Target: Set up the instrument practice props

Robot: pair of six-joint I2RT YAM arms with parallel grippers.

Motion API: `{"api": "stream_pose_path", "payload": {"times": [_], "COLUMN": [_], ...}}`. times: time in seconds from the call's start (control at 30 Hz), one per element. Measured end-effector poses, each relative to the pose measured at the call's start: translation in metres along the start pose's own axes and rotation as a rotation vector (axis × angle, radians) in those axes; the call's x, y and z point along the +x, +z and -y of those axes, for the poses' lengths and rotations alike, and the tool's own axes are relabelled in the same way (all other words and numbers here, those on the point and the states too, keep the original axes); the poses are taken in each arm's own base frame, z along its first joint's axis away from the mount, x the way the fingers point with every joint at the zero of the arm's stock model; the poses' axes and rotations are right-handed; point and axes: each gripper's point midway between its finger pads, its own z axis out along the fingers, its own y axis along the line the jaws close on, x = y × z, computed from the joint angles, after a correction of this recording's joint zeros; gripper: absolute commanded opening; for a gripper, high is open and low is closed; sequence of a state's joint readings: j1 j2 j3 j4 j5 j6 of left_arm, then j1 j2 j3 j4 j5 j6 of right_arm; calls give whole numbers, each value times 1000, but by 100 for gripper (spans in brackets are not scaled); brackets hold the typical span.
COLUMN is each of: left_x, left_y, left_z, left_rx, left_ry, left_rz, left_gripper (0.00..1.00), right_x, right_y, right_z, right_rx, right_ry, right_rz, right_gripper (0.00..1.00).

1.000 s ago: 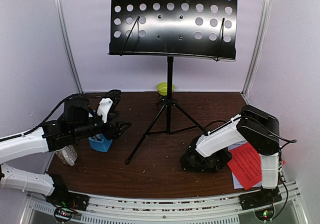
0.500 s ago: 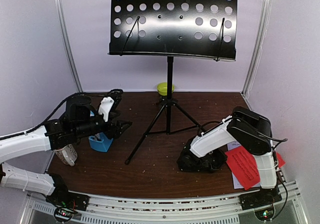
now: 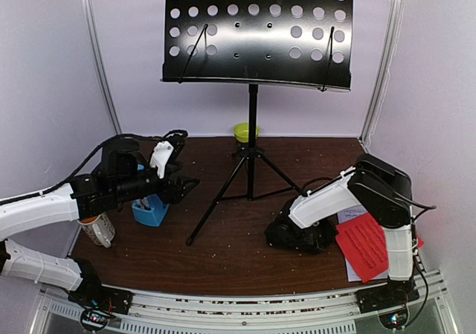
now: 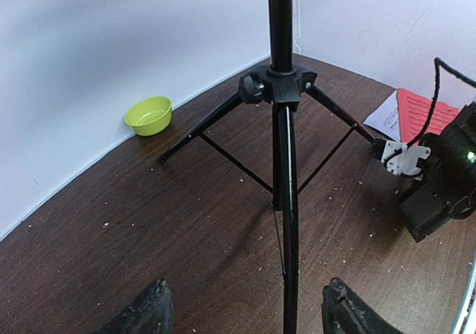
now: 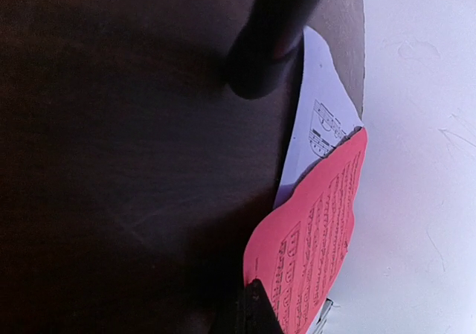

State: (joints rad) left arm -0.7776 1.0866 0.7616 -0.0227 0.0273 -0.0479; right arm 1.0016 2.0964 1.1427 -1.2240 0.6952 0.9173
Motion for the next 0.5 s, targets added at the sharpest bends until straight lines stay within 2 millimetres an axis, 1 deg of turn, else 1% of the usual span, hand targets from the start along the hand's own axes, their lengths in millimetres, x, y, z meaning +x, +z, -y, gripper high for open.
{"api": "stream_pose_path", "payload": {"times": [0.1,0.2,0.23,0.37,0.43,0.5], "left_x": [0,0,0,0,-1,0], "left_y": [0,0,0,-1,-2,-3], "left_z": [-1,-2,-2,-2,-3,-4], "left_rx": [-1,-5,-6,-5,-7,-12], "left_ry": [3,3,3,3,1,-12], "left_rz": [-1,-2,-1,0,2,-3], "left_gripper": [71,71,71,72,74,75], "right_x": [-5,-19,-23,-44,-50,-50], "right_y": [-13,-34,-39,-74,-90,-102], "right_z": [9,21,22,21,19,20], "right_rx": [-66,-138,-152,-232,-280,-332], "right_ry": [71,147,160,214,247,288], "right_rz": [24,65,76,132,150,156], "right_gripper": [0,0,0,0,0,0]}}
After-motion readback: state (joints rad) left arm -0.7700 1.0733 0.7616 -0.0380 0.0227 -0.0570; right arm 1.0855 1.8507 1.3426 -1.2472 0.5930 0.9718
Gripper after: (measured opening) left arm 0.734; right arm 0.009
